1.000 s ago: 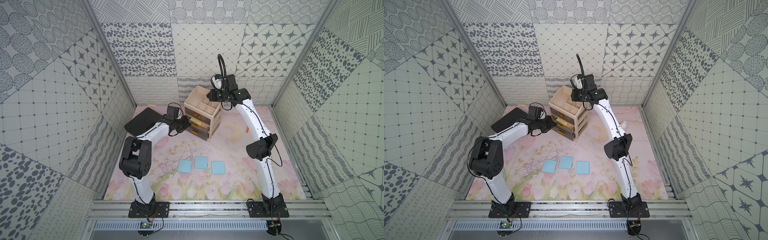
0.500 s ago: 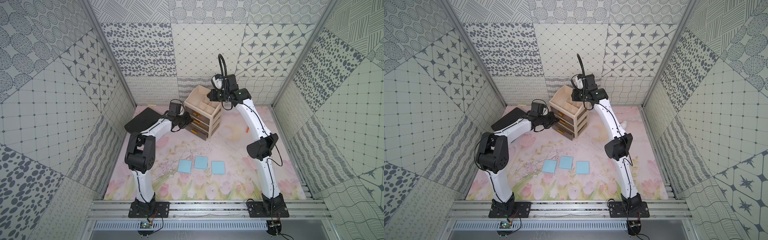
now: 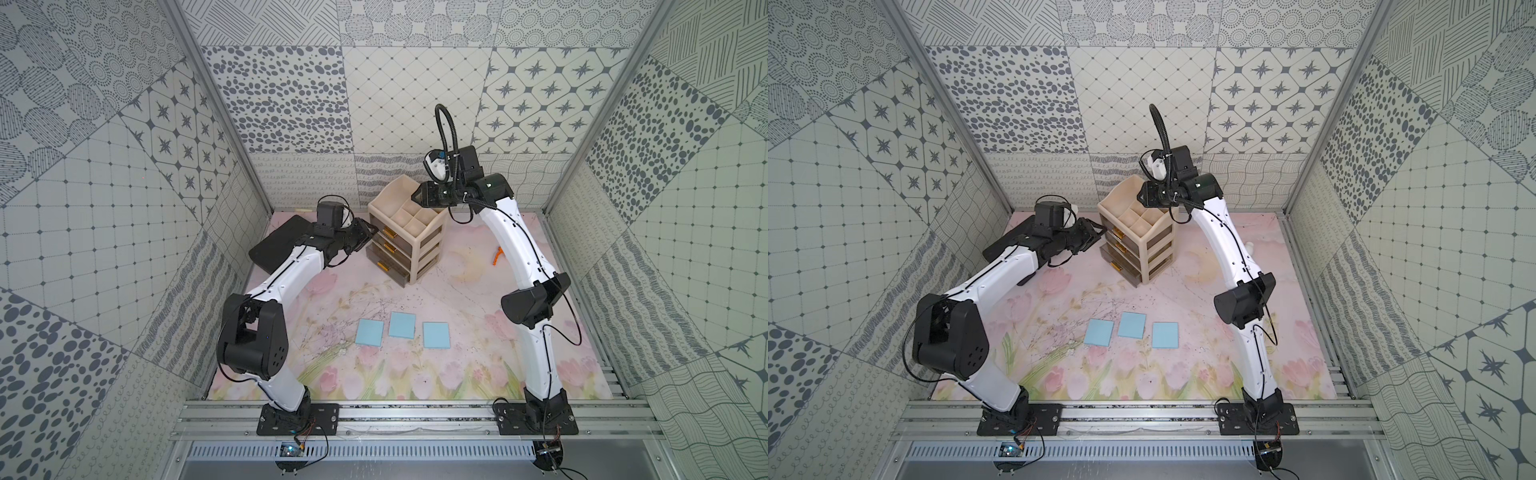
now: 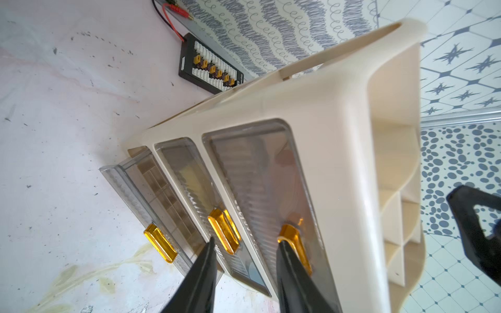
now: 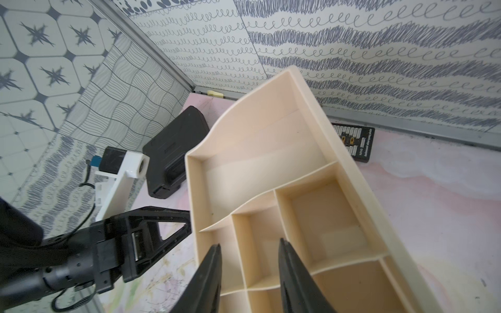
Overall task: Please put the sticky notes in the drawer by color
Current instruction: Close the drawer in the storage box.
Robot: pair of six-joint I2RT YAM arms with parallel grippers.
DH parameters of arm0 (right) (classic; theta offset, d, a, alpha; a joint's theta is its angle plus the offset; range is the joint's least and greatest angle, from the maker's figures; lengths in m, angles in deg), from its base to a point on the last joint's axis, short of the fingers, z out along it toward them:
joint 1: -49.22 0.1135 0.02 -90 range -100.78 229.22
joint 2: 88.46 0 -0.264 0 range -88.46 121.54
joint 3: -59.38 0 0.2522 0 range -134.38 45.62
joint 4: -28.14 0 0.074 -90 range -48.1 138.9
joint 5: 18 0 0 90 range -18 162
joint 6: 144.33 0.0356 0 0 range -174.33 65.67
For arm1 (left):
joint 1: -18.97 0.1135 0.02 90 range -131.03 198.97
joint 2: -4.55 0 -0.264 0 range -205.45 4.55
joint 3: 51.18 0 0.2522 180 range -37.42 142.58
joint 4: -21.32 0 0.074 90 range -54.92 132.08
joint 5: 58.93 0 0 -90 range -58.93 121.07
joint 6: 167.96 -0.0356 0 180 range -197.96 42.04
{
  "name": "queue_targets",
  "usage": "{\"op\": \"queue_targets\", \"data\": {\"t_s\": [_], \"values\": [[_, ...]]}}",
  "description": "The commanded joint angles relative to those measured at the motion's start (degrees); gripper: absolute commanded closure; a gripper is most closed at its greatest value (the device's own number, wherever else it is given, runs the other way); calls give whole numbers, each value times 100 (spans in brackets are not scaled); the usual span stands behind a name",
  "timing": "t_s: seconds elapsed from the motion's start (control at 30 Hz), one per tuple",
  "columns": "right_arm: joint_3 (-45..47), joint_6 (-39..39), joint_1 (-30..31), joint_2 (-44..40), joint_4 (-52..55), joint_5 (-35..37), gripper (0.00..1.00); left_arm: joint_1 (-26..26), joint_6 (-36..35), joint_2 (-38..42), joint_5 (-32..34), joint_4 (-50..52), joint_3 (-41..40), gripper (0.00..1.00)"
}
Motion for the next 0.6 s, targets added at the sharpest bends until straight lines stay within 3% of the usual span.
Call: {"op": "queue_targets", "data": {"t_s": [0.0,0.17,0.23,0.47,0.57], "values": [[265,-114,14,-453,-187,60,54,70,-16,309,181,225,-66,60],[714,-38,-39,-896,-445,56,54,279,120,343,561,220,-62,59],[1226,-30,-38,-1276,-543,133,60,391,172,164,543,189,109,60],[5887,472,-149,-4060,-3060,725,79,782,272,-312,413,-143,503,63],[7117,730,-198,-4884,-3565,842,81,838,224,-622,390,-275,788,62]]}}
